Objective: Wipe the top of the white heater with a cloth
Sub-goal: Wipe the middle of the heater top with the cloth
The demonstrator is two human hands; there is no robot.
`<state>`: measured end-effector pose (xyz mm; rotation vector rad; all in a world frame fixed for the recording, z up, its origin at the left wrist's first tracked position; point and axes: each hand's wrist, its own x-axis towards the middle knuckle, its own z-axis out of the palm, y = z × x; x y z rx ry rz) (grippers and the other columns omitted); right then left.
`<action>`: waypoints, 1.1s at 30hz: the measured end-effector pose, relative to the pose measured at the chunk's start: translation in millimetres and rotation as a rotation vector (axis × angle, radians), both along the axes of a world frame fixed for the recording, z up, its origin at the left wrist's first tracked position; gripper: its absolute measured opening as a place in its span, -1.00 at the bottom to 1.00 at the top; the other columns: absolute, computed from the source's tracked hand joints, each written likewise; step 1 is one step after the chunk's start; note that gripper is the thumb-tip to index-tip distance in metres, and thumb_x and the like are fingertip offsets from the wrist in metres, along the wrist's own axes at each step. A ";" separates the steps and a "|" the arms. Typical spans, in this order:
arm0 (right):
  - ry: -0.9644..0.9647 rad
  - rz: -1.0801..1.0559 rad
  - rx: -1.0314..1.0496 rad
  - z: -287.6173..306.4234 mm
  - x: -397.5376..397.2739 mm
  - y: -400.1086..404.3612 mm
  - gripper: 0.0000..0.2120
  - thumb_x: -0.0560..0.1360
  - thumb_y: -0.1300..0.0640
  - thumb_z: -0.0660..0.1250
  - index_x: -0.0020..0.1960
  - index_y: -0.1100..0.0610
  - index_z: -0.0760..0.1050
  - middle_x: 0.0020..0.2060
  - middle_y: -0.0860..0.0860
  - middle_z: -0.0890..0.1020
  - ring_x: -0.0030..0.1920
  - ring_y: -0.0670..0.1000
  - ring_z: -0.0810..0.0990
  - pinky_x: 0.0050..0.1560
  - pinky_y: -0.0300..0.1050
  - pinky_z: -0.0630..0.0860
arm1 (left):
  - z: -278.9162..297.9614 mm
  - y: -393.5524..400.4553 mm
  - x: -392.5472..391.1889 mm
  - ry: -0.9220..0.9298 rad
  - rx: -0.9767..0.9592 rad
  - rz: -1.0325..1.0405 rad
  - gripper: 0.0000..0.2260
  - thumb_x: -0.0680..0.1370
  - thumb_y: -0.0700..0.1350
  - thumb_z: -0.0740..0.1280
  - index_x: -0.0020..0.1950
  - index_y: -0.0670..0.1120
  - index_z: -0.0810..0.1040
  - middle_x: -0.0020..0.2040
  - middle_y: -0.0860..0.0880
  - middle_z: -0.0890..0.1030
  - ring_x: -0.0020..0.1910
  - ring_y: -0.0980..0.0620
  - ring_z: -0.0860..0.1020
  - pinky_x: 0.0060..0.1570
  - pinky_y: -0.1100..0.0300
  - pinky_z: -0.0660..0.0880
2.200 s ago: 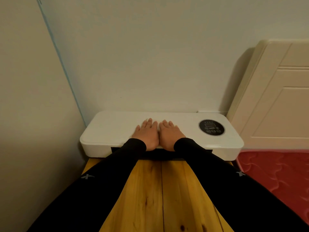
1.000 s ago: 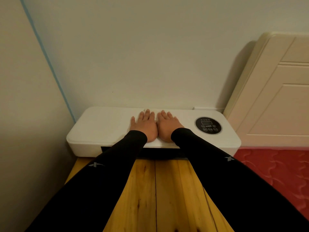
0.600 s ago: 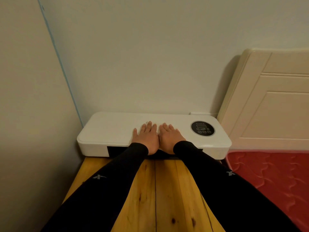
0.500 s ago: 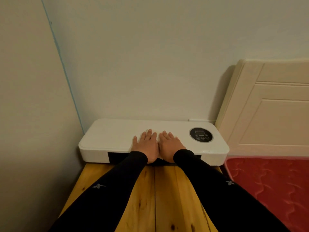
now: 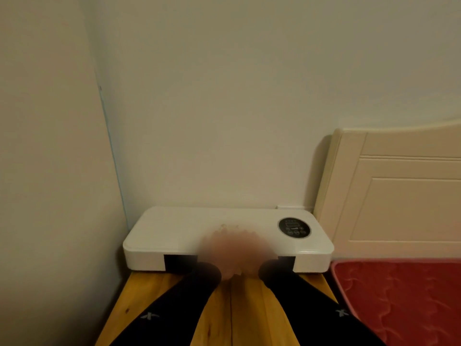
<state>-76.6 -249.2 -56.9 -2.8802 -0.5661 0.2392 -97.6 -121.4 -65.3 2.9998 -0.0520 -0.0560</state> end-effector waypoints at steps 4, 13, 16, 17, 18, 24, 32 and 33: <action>0.004 -0.007 -0.001 -1.7 5.8 -0.4 -0.41 0.67 -0.04 -0.08 0.64 0.14 -0.07 0.64 0.10 -0.04 0.63 0.14 -0.08 0.59 0.12 -0.07 | 2.0 0.7 7.2 -0.005 0.036 -0.044 -0.46 0.64 0.00 0.00 0.59 -0.04 -0.06 0.62 -0.04 -0.08 0.58 -0.06 -0.11 0.50 -0.16 -0.12; 0.001 0.030 -0.018 -1.3 42.9 -13.0 -0.37 0.65 -0.04 0.02 0.64 0.15 -0.06 0.64 0.11 -0.02 0.63 0.15 -0.05 0.58 0.13 -0.02 | 5.2 -12.7 44.0 0.054 -0.002 -0.059 -0.44 0.63 -0.01 -0.02 0.60 -0.11 -0.11 0.61 -0.07 -0.12 0.58 -0.08 -0.13 0.51 -0.16 -0.10; 0.005 0.031 -0.018 -3.1 60.5 -18.2 -0.38 0.66 -0.01 0.00 0.64 0.15 -0.08 0.64 0.10 -0.04 0.63 0.14 -0.07 0.58 0.13 -0.03 | 3.1 -17.7 59.7 0.059 -0.019 -0.049 -0.43 0.63 0.00 -0.02 0.60 -0.10 -0.12 0.61 -0.05 -0.14 0.58 -0.06 -0.14 0.50 -0.17 -0.11; 0.006 0.027 -0.011 -4.1 67.0 -19.6 -0.41 0.67 0.01 -0.03 0.64 0.15 -0.08 0.64 0.09 -0.04 0.63 0.14 -0.07 0.58 0.12 -0.03 | 2.3 -19.1 65.4 0.066 -0.027 -0.044 -0.43 0.63 0.01 -0.03 0.60 -0.10 -0.14 0.61 -0.05 -0.15 0.58 -0.06 -0.16 0.50 -0.18 -0.12; 0.005 0.025 -0.008 -5.3 73.5 -21.2 -0.42 0.68 0.02 -0.05 0.64 0.14 -0.08 0.64 0.09 -0.04 0.63 0.14 -0.08 0.58 0.12 -0.04 | 1.5 -20.7 71.0 0.071 -0.033 -0.036 -0.43 0.63 0.00 -0.03 0.60 -0.09 -0.15 0.61 -0.04 -0.17 0.57 -0.05 -0.17 0.50 -0.18 -0.13; -0.031 0.050 -0.023 -9.9 104.9 -30.7 -0.38 0.66 0.00 0.02 0.64 0.15 -0.08 0.64 0.11 -0.04 0.63 0.15 -0.06 0.57 0.13 -0.03 | -2.4 -32.4 99.0 0.054 -0.021 0.011 -0.44 0.63 -0.02 -0.06 0.59 -0.07 -0.18 0.61 -0.02 -0.20 0.57 -0.03 -0.20 0.49 -0.21 -0.19; -0.055 0.063 0.007 -11.1 132.8 -39.6 -0.43 0.68 -0.03 -0.06 0.64 0.13 -0.05 0.64 0.10 0.00 0.63 0.15 -0.04 0.57 0.14 -0.03 | -3.9 -40.0 122.4 0.015 -0.036 0.022 -0.46 0.64 -0.03 -0.09 0.59 -0.10 -0.16 0.61 -0.04 -0.18 0.57 -0.05 -0.18 0.50 -0.18 -0.18; -0.055 0.061 0.009 -11.4 135.0 -40.3 -0.43 0.68 -0.03 -0.07 0.64 0.13 -0.04 0.64 0.10 0.00 0.63 0.14 -0.04 0.57 0.13 -0.04 | -4.4 -40.6 124.5 0.011 -0.043 0.022 -0.46 0.64 -0.03 -0.09 0.59 -0.10 -0.15 0.61 -0.04 -0.17 0.57 -0.05 -0.18 0.50 -0.17 -0.18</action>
